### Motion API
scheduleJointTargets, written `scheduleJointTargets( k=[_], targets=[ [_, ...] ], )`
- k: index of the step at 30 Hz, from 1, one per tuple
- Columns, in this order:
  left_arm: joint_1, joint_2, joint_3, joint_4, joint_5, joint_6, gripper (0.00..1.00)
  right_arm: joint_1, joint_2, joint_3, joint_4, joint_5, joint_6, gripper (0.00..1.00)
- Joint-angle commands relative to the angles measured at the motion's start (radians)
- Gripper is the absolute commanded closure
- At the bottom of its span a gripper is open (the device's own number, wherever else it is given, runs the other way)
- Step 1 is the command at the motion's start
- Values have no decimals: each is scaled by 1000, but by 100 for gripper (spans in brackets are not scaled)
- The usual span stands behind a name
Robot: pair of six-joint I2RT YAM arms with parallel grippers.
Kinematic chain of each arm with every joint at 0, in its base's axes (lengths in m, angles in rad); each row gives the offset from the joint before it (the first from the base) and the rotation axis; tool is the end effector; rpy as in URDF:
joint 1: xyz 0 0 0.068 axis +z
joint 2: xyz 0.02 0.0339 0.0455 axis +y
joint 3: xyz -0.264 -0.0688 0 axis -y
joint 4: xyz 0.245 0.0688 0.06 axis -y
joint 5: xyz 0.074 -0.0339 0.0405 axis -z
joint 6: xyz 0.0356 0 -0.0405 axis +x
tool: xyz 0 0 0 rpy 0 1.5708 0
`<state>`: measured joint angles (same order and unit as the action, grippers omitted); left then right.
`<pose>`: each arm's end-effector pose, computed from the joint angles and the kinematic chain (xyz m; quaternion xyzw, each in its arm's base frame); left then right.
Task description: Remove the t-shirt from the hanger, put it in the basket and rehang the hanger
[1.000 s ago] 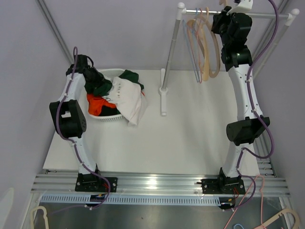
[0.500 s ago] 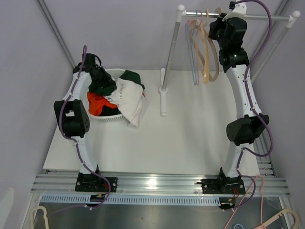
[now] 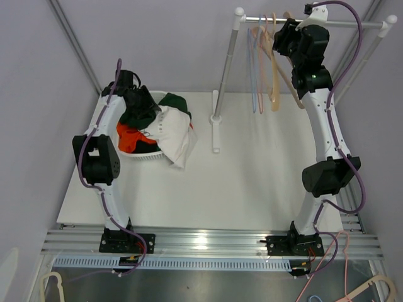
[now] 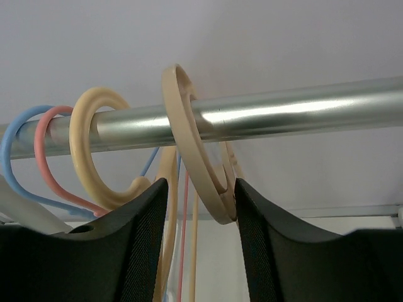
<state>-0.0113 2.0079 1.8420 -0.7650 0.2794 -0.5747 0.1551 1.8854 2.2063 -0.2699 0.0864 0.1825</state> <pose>0.4478 -0.0149 0.2846 -0.2192 0.9151 -0.2165 0.2600 0.4200 0.0626 0.5043 0.0407 0.6877 0.0923 0.7189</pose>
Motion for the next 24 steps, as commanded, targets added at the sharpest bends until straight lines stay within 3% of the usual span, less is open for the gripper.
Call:
scheduleJointTargets(
  k=[1, 12, 18, 22, 23, 24],
  targets=[
    [-12, -83, 16, -79, -16, 10, 43, -2, -72, 24, 2, 10, -26, 49],
    [-12, -138, 138, -178, -52, 15, 38, -6, -140, 38, -38, 64, -29, 45],
    [-12, -132, 252, -327, -160, 27, 33, -6, -210, 1, -81, 99, -9, 43],
    [-10, -158, 296, -442, -264, 26, 30, -6, -322, -119, -60, 139, 11, 42],
    [-12, -175, 310, -509, -316, 24, 30, -5, -372, -164, -58, 128, 12, 40],
    [-13, -193, 328, -526, -330, 24, 30, 1, -397, -184, -55, 106, 5, 26]
  ],
)
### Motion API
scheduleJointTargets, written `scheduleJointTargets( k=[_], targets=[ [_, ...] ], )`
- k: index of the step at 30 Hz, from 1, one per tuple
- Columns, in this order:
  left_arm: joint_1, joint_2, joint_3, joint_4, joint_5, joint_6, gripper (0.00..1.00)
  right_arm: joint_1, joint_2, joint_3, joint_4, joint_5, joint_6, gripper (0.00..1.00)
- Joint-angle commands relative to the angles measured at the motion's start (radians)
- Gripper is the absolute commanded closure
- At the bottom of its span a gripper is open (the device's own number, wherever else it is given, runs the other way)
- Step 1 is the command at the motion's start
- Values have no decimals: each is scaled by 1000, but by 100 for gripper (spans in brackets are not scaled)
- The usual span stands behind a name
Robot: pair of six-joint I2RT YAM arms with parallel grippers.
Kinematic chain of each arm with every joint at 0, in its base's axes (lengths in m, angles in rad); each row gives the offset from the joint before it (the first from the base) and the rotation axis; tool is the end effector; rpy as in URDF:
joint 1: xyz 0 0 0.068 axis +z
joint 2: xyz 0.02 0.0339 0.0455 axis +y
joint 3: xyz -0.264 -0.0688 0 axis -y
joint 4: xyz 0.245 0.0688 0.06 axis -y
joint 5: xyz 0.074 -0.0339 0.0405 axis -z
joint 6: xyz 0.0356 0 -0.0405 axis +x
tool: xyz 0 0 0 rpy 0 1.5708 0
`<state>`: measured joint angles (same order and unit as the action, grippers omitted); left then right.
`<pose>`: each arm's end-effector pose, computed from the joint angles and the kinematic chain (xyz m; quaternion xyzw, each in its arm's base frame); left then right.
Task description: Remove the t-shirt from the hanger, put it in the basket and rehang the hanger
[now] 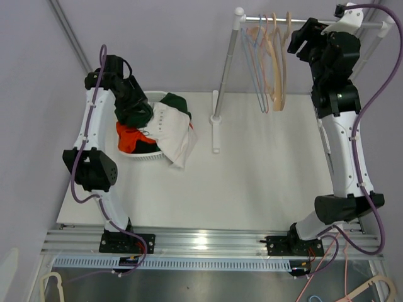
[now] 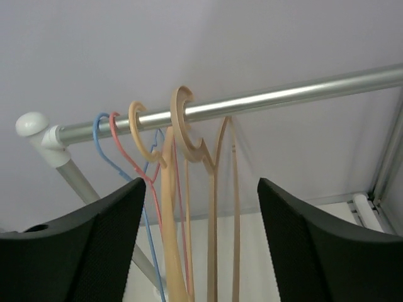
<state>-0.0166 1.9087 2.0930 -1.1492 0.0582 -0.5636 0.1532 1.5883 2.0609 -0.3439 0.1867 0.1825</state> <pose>0.3997 -0.0087 0.3764 -0.2493 0.9209 -0.1119 0.2778 0.3208 0.0428 0.5564 0.0796 0.6562 0.0643 0.7476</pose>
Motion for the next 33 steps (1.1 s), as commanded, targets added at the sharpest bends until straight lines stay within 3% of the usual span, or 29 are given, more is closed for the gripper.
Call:
scheduleJointTargets(
  k=[1, 4, 6, 7, 8, 11, 15, 19, 26, 33],
  targets=[
    [-11, -120, 64, -147, -119, 27, 30, 12, -123, -53, 4, -7, -9, 22],
    [-14, -290, -28, -86, -132, 57, 29, 77, -226, -125, -55, 65, -54, 3],
    [-16, -446, -169, 7, -100, 92, 27, 114, -327, -233, -67, 99, -54, 1],
    [-17, -498, -204, 40, -90, 103, 4, 121, -365, -280, -64, 100, -49, 0],
    [-17, -548, -314, 66, -75, 111, 1, 127, -404, -327, -60, 100, -45, 0],
    [-22, -724, -439, 164, 32, 143, 1, 144, -543, -491, -69, 121, -5, 0],
    [-39, -963, -740, 310, 143, 183, 0, 158, -697, -652, -130, 195, 95, 1],
    [-40, -1212, -919, 405, 225, 205, 1, 160, -841, -827, -171, 146, 219, 0],
    [-40, -1385, -1123, 486, 350, 232, 1, 164, -962, -991, -250, 40, 324, 0],
    [-40, -1453, -1215, 506, 361, 252, 1, 166, -1057, -1108, -257, 33, 339, 1]
  ],
)
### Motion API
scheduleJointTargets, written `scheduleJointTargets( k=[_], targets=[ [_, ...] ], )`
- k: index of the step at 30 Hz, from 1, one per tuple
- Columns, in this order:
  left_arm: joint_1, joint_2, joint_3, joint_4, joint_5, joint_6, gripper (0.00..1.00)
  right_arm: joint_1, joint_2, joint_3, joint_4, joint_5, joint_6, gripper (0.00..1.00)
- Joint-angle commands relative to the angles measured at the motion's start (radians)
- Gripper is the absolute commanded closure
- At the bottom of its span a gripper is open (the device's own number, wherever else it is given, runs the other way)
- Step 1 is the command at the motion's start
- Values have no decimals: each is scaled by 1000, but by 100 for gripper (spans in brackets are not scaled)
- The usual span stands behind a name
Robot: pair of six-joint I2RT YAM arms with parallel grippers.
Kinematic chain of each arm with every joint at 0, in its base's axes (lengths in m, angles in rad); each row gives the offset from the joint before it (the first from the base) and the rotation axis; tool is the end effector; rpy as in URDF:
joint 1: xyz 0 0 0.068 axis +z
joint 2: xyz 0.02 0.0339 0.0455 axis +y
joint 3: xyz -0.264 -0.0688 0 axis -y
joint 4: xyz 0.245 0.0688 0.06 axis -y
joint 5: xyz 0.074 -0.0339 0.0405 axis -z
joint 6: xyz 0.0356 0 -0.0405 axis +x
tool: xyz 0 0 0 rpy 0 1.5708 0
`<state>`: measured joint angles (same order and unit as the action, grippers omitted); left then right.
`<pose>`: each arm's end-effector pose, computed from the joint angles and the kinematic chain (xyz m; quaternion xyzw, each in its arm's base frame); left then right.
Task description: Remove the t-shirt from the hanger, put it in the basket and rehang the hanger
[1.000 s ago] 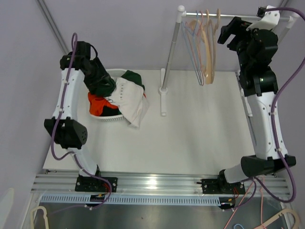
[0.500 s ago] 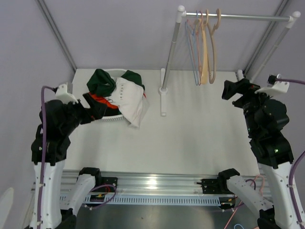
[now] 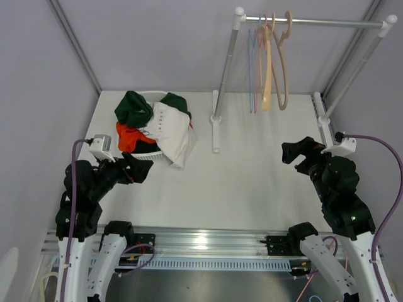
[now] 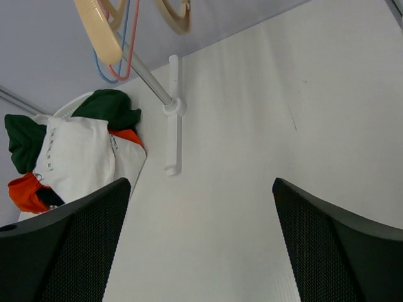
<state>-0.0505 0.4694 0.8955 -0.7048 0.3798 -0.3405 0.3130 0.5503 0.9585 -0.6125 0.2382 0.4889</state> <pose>0.0850 -0.0175 0.3594 -0.0009 0.7923 -0.2627 0.5507 0.1000 0.0235 0.3818 0.1424 0.7605 0.1598 0.6131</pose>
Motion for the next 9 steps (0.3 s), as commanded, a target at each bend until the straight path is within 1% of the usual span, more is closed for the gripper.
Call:
scheduleJointTargets(
  k=[1, 9],
  targets=[
    [-6, -12, -20, 57, 39, 32, 0, 6, -21, -9, 5, -20, 34, 1],
    [-6, -9, -27, 45, 28, 57, 0, 8, -43, -30, -16, -11, 40, 0]
  ],
)
